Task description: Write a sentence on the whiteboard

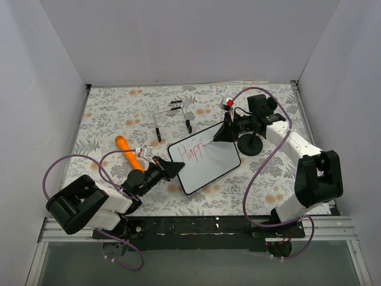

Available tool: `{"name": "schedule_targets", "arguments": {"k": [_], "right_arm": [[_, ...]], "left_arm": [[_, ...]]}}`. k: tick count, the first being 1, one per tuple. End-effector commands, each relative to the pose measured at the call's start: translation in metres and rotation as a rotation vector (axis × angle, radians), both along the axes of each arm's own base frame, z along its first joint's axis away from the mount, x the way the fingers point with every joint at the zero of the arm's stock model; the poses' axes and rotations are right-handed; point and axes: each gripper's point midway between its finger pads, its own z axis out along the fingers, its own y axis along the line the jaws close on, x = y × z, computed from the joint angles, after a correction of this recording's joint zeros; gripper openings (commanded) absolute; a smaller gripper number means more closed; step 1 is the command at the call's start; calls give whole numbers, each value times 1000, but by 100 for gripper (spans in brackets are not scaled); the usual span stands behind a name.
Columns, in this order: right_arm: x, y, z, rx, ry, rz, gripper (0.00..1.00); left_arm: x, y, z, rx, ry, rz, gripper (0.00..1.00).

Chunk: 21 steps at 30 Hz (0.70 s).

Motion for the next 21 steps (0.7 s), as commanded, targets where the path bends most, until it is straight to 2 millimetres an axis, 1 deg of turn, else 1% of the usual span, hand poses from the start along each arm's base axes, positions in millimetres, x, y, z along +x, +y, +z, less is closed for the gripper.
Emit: {"name": "schedule_targets", "arguments": {"k": [1, 8, 16, 21], "right_arm": [[-6, -1, 2, -2, -18, 13, 1], [-14, 9, 1, 2, -6, 45, 1], [-15, 19, 4, 10, -5, 63, 1], [-14, 21, 21, 30, -34, 72, 1]], "left_arm": [[-4, -2, 40, -84, -146, -19, 0], [-4, -2, 40, -83, -147, -20, 0], [-5, -2, 40, -82, -148, -21, 0], [-5, -1, 40, -82, -150, -19, 0]]}}
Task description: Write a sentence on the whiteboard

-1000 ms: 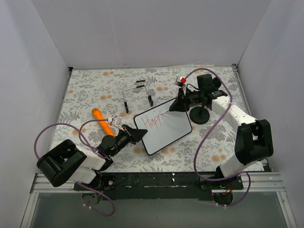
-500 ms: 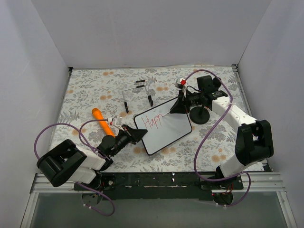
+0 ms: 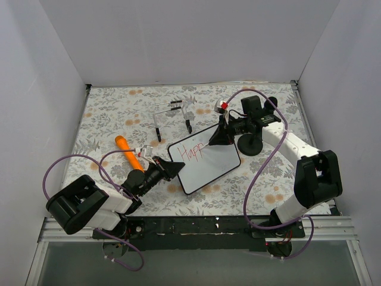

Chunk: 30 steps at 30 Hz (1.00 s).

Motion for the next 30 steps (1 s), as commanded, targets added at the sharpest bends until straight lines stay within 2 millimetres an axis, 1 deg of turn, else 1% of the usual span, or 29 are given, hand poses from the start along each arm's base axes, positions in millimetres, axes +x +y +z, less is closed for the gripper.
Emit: {"name": "schedule_targets", "arguments": {"k": [1, 6, 7, 8, 10, 14, 18, 22, 30], "right_arm": [[4, 3, 29, 41, -71, 13, 1], [-7, -3, 51, 76, -117, 27, 1], [-7, -5, 53, 80, -125, 25, 1], [-9, -7, 51, 79, -124, 22, 1], [-7, -12, 58, 88, -152, 5, 1], [-1, -22, 59, 88, -158, -30, 1], [0, -27, 58, 89, -179, -52, 1], [2, -28, 56, 88, -187, -72, 1], [12, -28, 50, 88, -184, -109, 1]], "left_arm": [[-5, -1, 38, -79, -142, -18, 0], [-5, 0, 36, -72, -140, -11, 0], [-5, 0, 36, -74, -143, -12, 0], [-5, 0, 36, -74, -143, -14, 0], [-5, 0, 37, -77, -144, -16, 0], [-6, 1, 36, -74, -143, -16, 0], [-7, 2, 37, -75, -146, -14, 0], [-6, 1, 37, -73, -146, -11, 0], [-6, 1, 37, -74, -145, -11, 0]]}}
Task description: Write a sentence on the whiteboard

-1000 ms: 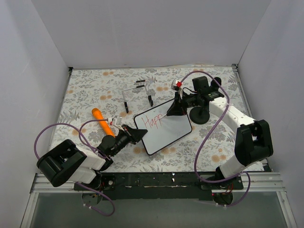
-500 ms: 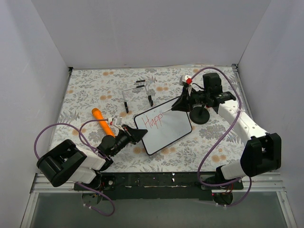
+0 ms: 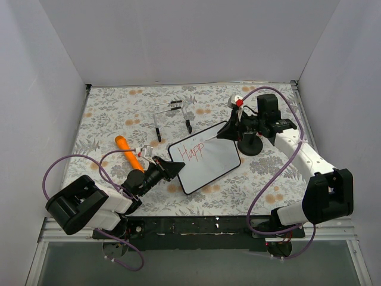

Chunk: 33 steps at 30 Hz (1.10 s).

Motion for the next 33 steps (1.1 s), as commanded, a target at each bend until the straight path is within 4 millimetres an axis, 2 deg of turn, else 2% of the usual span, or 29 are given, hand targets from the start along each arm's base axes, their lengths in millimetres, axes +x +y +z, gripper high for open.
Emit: {"name": "schedule_targets", "arguments": {"k": [1, 11, 16, 24, 33], "right_arm": [[11, 1, 10, 27, -51, -31, 1], [24, 7, 8, 57, -17, -56, 1], [31, 6, -1, 38, 6, -84, 1], [35, 6, -14, 21, 39, -103, 1], [29, 3, -27, -11, 57, -92, 1]], "left_arm": [[-5, 1, 36, -82, -126, -10, 0], [-5, 0, 36, -83, -125, -16, 0], [-5, 0, 36, -85, -125, -13, 0], [-5, -1, 36, -86, -127, -18, 0], [-6, 0, 36, -85, -127, -14, 0]]}}
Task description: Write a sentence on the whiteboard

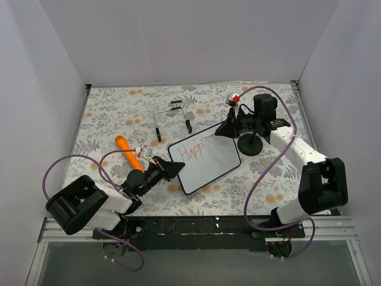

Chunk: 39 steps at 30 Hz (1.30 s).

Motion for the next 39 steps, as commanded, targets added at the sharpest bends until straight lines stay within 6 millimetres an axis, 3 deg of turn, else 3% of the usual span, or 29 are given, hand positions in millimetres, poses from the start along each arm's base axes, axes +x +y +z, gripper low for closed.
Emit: {"name": "schedule_targets", "arguments": {"k": [1, 15, 31, 39], "right_arm": [[-2, -2, -4, -8, -10, 9, 1], [-15, -1, 17, 18, -48, 51, 1], [-17, 9, -8, -2, 17, 75, 1], [-9, 7, -12, -30, 11, 37, 1]], "left_arm": [[-5, 0, 37, -89, -128, -11, 0], [-5, 1, 37, -90, -127, -11, 0], [-5, 0, 36, -90, -123, -14, 0], [-6, 0, 36, -91, -124, -16, 0]]}}
